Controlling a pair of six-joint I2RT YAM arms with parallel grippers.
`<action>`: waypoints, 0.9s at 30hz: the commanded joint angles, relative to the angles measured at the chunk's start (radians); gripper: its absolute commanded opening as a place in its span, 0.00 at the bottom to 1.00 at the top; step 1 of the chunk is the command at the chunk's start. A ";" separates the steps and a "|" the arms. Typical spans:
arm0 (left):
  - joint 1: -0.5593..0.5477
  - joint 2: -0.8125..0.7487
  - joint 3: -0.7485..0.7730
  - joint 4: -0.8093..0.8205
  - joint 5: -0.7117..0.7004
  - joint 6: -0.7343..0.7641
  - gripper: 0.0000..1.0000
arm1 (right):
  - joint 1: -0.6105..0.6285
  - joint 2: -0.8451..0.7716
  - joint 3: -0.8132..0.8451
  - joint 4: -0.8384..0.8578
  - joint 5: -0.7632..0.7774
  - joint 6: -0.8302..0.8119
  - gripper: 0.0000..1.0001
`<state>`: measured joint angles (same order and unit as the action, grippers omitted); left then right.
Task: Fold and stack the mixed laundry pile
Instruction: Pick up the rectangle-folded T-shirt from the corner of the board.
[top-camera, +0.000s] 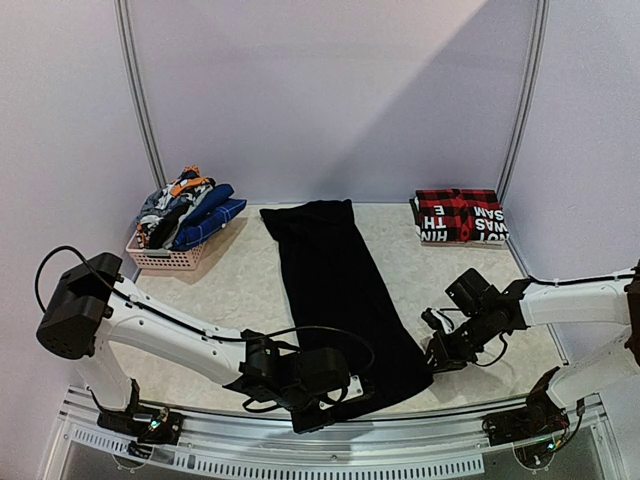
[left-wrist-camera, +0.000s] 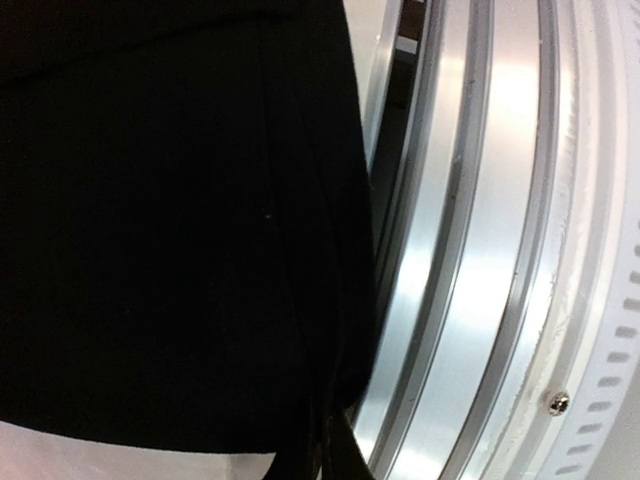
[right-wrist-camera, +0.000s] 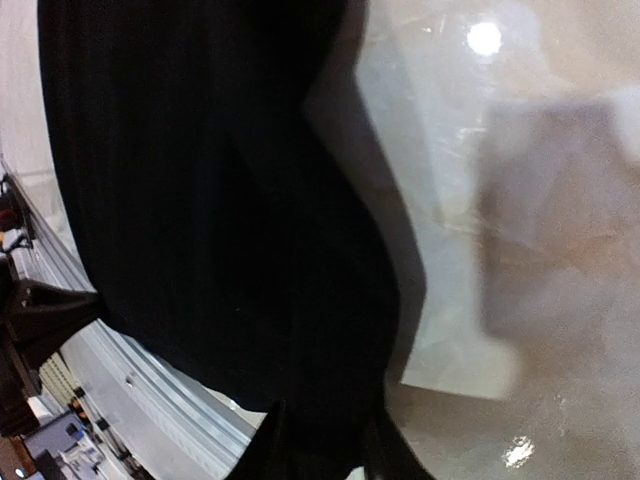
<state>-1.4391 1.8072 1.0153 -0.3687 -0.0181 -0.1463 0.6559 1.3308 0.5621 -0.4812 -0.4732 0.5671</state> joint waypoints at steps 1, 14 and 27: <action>-0.008 -0.002 -0.021 0.007 -0.017 -0.006 0.00 | 0.012 0.017 0.001 -0.003 -0.032 -0.004 0.12; -0.105 -0.097 0.064 -0.105 -0.038 -0.027 0.00 | 0.022 -0.128 0.133 -0.241 -0.053 0.031 0.00; -0.142 -0.155 0.051 -0.089 -0.104 -0.019 0.00 | 0.024 -0.253 0.192 -0.369 -0.047 0.025 0.00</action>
<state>-1.5772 1.6337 1.0779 -0.4580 -0.0921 -0.1616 0.6743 1.0550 0.7807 -0.8368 -0.5190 0.5846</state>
